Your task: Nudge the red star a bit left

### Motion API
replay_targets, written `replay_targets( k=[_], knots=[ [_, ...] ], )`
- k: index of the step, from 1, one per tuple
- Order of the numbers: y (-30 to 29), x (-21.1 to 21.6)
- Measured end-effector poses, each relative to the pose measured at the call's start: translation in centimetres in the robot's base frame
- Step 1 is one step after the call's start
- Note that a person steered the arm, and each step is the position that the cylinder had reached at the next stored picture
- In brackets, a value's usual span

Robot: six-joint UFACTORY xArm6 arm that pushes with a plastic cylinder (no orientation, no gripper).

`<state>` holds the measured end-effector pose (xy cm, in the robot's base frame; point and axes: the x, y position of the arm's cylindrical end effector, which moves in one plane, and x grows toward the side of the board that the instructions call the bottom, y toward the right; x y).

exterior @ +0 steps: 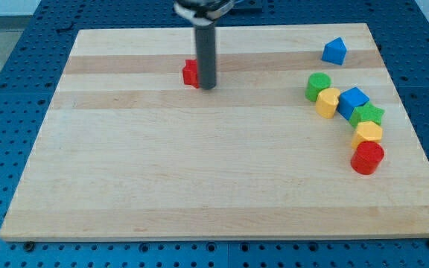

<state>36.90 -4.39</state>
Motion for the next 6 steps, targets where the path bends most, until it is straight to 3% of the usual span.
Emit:
replay_targets(
  k=[1,3,4,5,6],
  knots=[
    [1.4,0.1],
    [9.9,-6.7],
    [8.3,-7.3],
    [3.6,-5.1],
    [-2.2,-0.2]
  ],
)
